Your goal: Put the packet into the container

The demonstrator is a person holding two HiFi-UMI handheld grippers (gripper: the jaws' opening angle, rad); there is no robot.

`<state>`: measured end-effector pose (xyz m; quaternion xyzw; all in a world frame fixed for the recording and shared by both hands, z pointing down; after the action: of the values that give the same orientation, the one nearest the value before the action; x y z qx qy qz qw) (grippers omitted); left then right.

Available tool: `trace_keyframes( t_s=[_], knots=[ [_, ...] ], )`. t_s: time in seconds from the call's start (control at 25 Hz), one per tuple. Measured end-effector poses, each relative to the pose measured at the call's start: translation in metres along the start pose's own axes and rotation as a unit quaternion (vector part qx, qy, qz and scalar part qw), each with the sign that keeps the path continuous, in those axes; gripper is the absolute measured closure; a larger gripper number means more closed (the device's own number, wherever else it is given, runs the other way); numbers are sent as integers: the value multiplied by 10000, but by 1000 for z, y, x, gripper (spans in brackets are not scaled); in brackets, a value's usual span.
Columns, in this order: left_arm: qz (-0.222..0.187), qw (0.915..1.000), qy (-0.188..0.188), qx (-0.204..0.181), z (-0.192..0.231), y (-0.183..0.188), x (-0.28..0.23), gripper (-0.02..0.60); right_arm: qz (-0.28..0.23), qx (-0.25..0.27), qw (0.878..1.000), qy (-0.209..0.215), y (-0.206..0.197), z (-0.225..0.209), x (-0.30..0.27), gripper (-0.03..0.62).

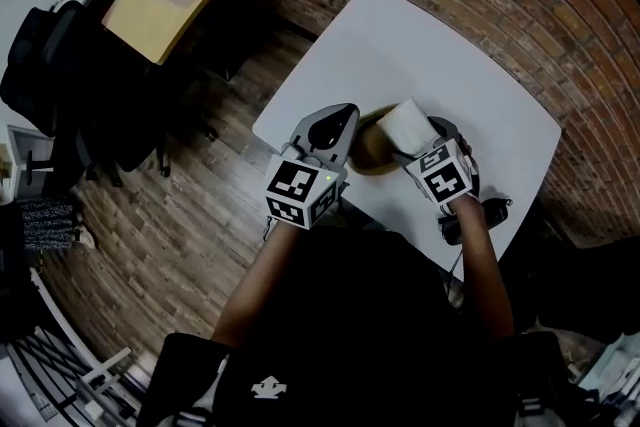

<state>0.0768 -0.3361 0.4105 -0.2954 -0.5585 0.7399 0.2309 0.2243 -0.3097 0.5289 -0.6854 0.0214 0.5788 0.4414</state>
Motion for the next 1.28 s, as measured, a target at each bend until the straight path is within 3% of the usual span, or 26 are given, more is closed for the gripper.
trace_keyframes(
  t_s=[0.44, 0.96, 1.28],
  knots=[
    [-94, 9994, 322, -4, 14, 2, 18, 577, 108, 213, 9988, 427, 13, 27, -26, 152],
    [-108, 9992, 374, 20, 12, 1, 23, 577, 384, 107, 9981, 462, 2, 34, -46, 152],
    [-67, 9991, 421, 87, 14, -3, 24, 577, 696, -371, 9960, 418, 7, 36, -50, 170]
  ],
)
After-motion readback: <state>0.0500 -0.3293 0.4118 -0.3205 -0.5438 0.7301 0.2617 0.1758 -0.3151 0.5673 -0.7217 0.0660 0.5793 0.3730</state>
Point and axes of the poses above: the fingertips, and each gripper's own axes: x backward along the fingers, z to its left, y out of its top, the point moved 4 cm from there along x, backward along the fingers, and after that the axes turned 2 degrees about -z, right-handed, at the moved point
